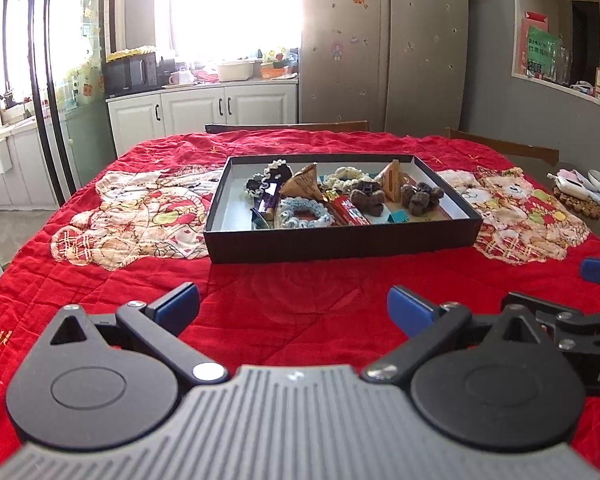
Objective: Organize objects
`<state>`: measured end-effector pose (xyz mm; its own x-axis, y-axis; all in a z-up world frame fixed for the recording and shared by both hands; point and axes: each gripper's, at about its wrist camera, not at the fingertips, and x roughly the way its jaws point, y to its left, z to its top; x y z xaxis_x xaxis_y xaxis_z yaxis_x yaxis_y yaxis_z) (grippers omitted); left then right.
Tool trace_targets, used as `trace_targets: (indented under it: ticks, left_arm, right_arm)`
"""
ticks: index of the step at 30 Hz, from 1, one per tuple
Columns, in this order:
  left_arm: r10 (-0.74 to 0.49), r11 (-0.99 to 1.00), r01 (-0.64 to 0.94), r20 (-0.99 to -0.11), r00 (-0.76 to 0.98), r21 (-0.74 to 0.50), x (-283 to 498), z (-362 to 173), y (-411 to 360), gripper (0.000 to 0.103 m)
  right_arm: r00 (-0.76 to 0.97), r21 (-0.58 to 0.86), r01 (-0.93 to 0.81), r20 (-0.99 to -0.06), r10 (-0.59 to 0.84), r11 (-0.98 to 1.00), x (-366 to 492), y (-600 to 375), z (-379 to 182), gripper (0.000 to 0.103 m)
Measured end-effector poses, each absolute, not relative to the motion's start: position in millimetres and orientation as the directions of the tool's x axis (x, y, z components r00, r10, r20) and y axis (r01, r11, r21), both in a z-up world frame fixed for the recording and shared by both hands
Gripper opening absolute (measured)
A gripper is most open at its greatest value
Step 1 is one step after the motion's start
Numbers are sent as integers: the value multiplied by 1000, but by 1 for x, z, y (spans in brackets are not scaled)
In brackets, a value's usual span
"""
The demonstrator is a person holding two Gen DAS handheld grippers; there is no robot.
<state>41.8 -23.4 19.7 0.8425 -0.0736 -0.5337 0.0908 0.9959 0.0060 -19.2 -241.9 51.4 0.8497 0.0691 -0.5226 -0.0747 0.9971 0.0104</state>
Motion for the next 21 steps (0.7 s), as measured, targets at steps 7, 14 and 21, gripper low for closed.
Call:
trace_targets:
  ticks: [7, 14, 21]
  left_arm:
    - [-74, 996, 86, -537, 840, -2, 40, 20, -23, 103]
    - [-67, 997, 76, -531, 845, -4, 39, 21, -21, 103]
    - [-66, 997, 78, -539, 840, 0, 38, 19, -22, 103]
  right_arm:
    - [849, 24, -56, -525, 60, 998, -22, -244, 50, 101]
    - [840, 33, -53, -539, 62, 998, -21, -245, 45, 101]
    - [839, 31, -57, -540, 64, 998, -22, -243, 44, 101]
